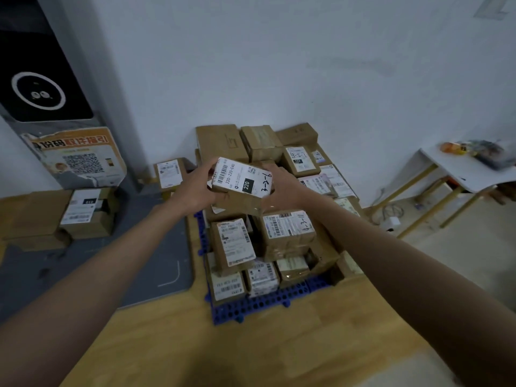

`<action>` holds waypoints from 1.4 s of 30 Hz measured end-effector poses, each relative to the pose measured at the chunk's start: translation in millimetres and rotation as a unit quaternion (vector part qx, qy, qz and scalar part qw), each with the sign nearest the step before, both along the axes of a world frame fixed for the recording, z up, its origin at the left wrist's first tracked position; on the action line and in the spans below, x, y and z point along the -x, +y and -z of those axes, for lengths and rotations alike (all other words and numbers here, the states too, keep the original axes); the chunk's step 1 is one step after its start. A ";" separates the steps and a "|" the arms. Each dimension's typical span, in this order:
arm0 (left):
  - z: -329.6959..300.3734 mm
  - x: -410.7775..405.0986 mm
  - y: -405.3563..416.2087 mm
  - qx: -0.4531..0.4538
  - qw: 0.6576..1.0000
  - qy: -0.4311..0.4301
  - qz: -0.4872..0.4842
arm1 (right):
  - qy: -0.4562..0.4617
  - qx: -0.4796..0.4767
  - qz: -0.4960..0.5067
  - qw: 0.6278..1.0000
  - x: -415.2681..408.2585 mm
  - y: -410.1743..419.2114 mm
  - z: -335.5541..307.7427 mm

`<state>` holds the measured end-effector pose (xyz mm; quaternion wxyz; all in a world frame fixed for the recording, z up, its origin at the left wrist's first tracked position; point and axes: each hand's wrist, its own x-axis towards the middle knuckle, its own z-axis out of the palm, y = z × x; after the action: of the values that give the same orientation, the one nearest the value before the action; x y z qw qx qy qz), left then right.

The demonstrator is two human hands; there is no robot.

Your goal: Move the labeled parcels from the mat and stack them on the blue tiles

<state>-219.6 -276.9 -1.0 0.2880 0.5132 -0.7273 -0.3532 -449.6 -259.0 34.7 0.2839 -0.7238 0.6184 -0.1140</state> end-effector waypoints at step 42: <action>50.7 209.3 23.6 -0.137 0.870 -0.457 0.122 | 0.037 -0.053 0.153 0.986 178.4 27.7 94.6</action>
<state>-428.9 -253.3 -51.7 -0.1952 0.5590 -0.7788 -0.2073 -628.0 -231.3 -59.9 0.2785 -0.6079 0.7373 -0.0965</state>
